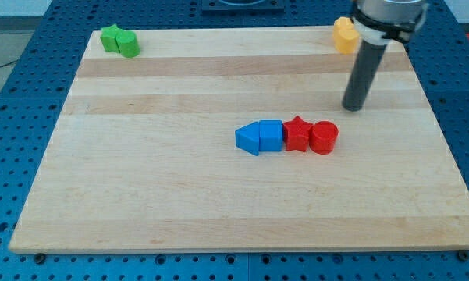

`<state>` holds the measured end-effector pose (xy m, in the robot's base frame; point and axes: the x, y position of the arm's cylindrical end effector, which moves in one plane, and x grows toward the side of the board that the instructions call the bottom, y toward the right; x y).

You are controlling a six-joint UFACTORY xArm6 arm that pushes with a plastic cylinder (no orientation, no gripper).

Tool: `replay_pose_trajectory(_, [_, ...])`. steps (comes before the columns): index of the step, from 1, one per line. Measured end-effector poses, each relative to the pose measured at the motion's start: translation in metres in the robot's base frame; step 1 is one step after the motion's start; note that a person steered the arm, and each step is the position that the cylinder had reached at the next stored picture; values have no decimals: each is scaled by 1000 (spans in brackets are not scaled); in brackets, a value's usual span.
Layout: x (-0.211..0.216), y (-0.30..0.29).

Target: Slightly push the red star downwards

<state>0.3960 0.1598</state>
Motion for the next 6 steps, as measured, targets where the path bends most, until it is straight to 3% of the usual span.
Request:
replay_pose_trajectory(2, [6, -71])
replay_pose_trajectory(6, [24, -71])
